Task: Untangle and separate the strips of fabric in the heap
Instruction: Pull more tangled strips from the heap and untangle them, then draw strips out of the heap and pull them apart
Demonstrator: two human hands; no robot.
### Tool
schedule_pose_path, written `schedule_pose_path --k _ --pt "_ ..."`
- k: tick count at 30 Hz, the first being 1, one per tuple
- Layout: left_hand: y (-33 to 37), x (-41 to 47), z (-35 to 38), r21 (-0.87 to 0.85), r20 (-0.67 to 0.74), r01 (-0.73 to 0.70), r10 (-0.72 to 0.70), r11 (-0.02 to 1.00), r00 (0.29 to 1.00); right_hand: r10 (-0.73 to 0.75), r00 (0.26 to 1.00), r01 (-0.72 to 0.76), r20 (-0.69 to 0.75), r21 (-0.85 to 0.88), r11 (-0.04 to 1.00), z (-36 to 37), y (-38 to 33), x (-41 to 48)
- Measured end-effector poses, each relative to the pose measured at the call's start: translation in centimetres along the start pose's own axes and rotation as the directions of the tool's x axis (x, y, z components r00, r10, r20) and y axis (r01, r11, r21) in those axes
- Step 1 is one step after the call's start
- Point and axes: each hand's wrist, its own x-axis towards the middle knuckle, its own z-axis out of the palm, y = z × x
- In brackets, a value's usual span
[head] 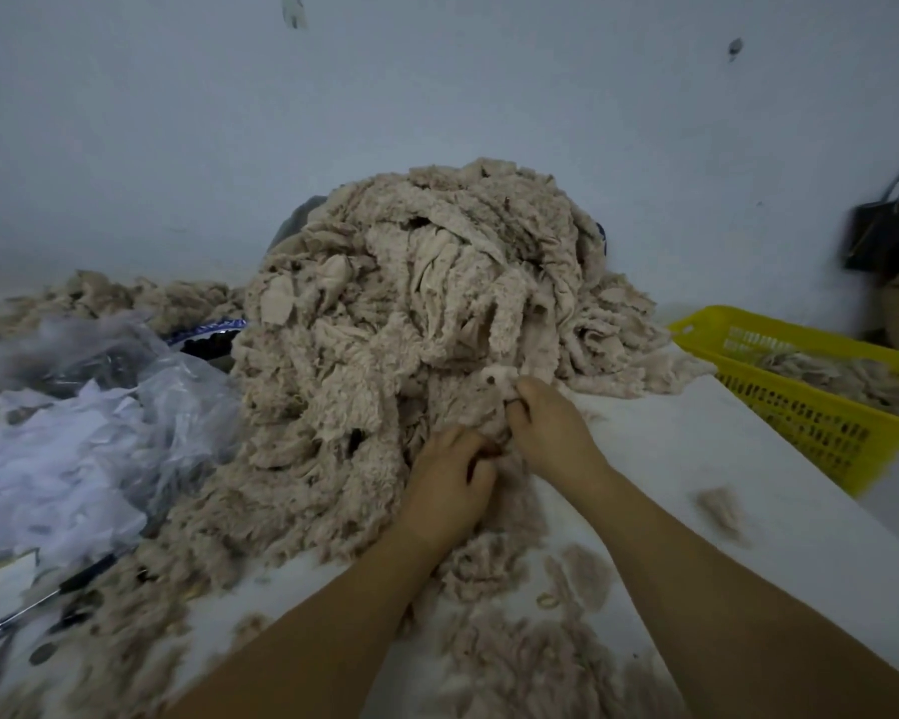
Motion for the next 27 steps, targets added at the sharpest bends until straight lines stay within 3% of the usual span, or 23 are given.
schedule_pose_path --k 3,6,8,12,16,18,20,21,22,24,25,26,27 --pt "1.7 1.3 -1.3 -0.086 -0.195 0.058 -0.073 0.995 0.978 0.045 0.999 -0.045 0.017 0.015 0.999 0.4 1.6 -3.1" --pt "4.5 6.2 -3.5 0.063 -0.387 0.023 0.003 0.998 0.922 0.089 0.996 -0.089 -0.009 0.060 0.994 0.8 2.0 -4.4" --pt "6.2 10.3 -5.1 0.141 -0.313 0.051 -0.004 0.989 0.950 0.115 0.993 -0.112 -0.020 0.116 0.987 0.7 2.0 -4.6" --pt "5.7 16.4 -6.0 0.371 -0.052 0.210 -0.206 0.905 0.977 0.198 0.980 -0.187 -0.024 0.233 0.954 0.0 2.3 -4.4" --pt "2.7 18.1 -4.8 0.486 0.139 0.167 -0.264 0.858 0.954 0.199 0.977 -0.210 0.069 0.235 0.949 0.0 2.1 -4.3" --pt "1.3 17.6 -4.5 0.498 0.133 0.132 -0.226 0.857 0.965 0.232 0.971 -0.240 0.063 0.265 0.934 0.0 2.1 -4.2" --pt "0.8 16.3 -4.0 0.292 0.045 0.215 -0.237 0.932 0.970 0.257 0.965 -0.261 0.053 0.300 0.918 0.0 2.2 -4.3" --pt "1.0 15.7 -3.9 0.057 0.007 0.309 -0.310 0.949 0.951 0.265 0.963 -0.267 0.052 0.320 0.909 0.0 2.2 -4.3" --pt "1.7 14.9 -4.1 -0.251 0.003 0.408 -0.421 0.878 0.907 0.270 0.961 -0.271 0.051 0.342 0.900 0.0 2.2 -4.3" --pt "3.3 12.9 -5.2 -0.753 0.068 0.423 -0.579 0.504 0.812 0.275 0.960 -0.274 0.051 0.373 0.887 0.0 2.3 -4.3" --pt "3.9 11.7 -5.8 -0.855 0.091 0.365 -0.587 0.369 0.805 0.283 0.958 -0.280 0.051 0.382 0.881 0.0 2.3 -4.3" --pt "4.2 10.1 -6.3 -0.888 0.079 0.317 -0.570 0.332 0.818 0.297 0.954 -0.291 0.047 0.392 0.873 0.0 2.3 -4.2" --pt "4.3 8.3 -6.4 -0.889 0.047 0.283 -0.545 0.359 0.837 0.322 0.946 -0.310 0.040 0.407 0.859 0.1 2.5 -4.1"
